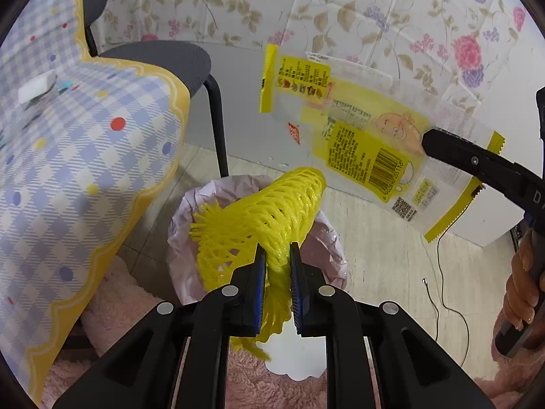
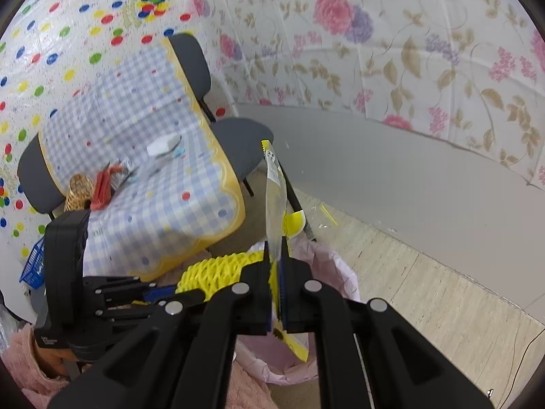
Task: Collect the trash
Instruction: 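Lower both grippers over the pink bin and open them, dropping net and bag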
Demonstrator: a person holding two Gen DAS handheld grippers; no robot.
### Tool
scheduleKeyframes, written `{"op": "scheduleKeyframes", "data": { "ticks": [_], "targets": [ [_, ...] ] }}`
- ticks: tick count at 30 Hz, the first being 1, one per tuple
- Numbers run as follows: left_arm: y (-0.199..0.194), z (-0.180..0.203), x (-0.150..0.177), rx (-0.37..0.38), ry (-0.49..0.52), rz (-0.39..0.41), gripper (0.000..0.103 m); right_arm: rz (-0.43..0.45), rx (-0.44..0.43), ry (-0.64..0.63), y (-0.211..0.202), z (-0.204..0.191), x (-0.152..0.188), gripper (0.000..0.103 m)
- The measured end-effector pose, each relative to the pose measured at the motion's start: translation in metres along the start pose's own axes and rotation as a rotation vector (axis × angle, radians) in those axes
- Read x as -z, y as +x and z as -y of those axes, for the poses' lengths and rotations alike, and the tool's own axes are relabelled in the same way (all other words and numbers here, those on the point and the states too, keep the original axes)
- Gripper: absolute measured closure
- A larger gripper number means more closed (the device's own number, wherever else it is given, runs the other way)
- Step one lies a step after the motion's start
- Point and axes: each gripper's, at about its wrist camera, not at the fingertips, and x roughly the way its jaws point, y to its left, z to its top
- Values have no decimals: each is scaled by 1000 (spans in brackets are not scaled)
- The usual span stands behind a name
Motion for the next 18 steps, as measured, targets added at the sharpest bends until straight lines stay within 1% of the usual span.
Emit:
{"op": "scheduleKeyframes", "data": {
  "ticks": [1,2,3,4,5,8,9,10,12,13,14,15,16,18],
  "targets": [
    [4,-2,-1,-6,0,-8,85,-17,3,2,6,1,2,99],
    [7,-3,-2,-17,-2,-11,77,-31,7,4,11,1,3,99],
    [9,-5,-4,-22,-4,-14,71,-50,10,9,18,3,4,99],
    [11,-8,-6,-28,-13,-13,56,-62,11,13,22,4,5,99],
    [12,-10,-7,-27,-21,-12,46,-78,14,16,27,5,7,99],
    [11,-16,-10,-20,-37,-6,44,-117,24,14,42,6,11,99],
    [9,-19,-9,-27,-41,2,42,-126,26,12,46,6,12,99],
    [7,-20,-11,-39,-47,13,37,-147,29,9,54,6,14,99],
    [-2,-27,-13,-65,-61,43,36,-181,23,7,66,6,17,96],
    [-6,-30,-12,-73,-68,58,36,-204,19,8,76,5,20,91],
    [-12,-34,-12,-85,-78,74,35,-218,22,6,82,4,22,77],
    [-18,-38,-12,-102,-89,90,35,-236,23,3,89,3,24,67],
    [-21,-41,-12,-115,-98,101,35,-253,25,-1,97,2,26,51],
    [-32,-48,-13,-137,-119,128,35,-275,34,-11,105,0,28,50]
  ]
}}
